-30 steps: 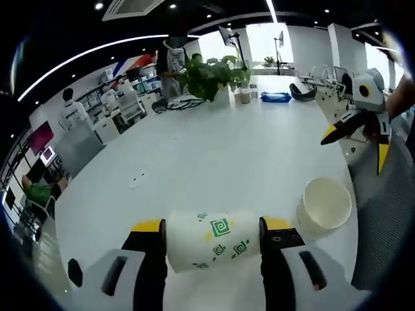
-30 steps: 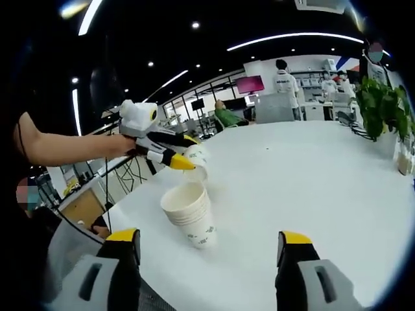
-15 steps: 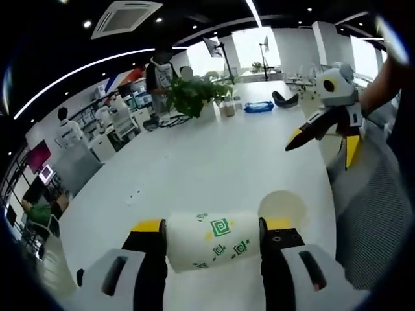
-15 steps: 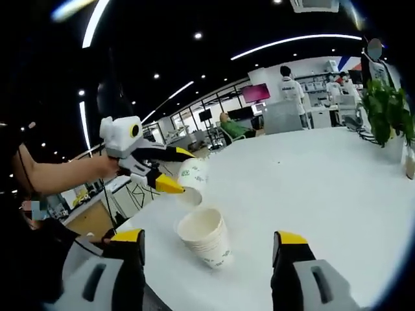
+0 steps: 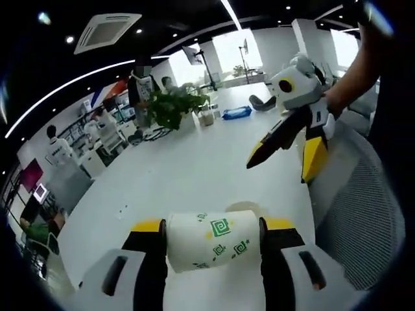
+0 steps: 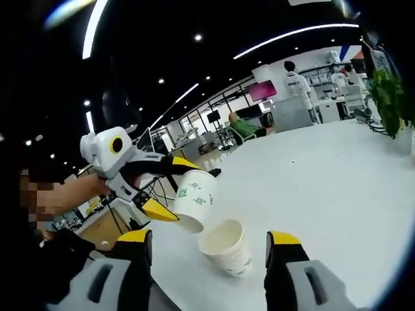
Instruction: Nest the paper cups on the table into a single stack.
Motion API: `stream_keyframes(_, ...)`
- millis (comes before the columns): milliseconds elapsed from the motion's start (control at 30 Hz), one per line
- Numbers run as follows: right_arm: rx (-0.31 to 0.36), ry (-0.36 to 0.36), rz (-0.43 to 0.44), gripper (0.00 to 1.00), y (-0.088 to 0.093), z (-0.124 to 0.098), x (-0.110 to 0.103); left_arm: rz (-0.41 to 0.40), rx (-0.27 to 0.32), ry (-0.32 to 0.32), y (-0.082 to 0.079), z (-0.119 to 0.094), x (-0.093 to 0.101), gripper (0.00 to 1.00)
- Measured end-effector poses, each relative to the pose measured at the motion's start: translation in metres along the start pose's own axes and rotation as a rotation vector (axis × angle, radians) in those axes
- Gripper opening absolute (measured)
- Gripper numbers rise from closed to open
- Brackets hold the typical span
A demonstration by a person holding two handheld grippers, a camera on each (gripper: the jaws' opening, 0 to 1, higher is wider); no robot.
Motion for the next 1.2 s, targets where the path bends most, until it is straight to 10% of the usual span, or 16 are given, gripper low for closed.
stream_keyframes(700,-0.078,-0.121,0.205,0.58,0.006,0.005,-0.013,0.156,0.073,0.213,-0.026,0.015,0.042,0.56)
stream_keyframes(1200,-0.169,-0.192,0.273,0.38,0.013,0.007,-0.021,0.214,0.084,0.253,-0.029,0.022,0.047,0.56)
Point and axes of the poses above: the point that each gripper's makers call its tool centre point, and the gripper's own axes: z roughly forward along the fingers, x roughly to its right, y roughly out of its underside, the point moved 10 cm from there along -z, roughly backward along the fingers, and after that the axes turned 13 degrees about y, right-handed, at the moved point
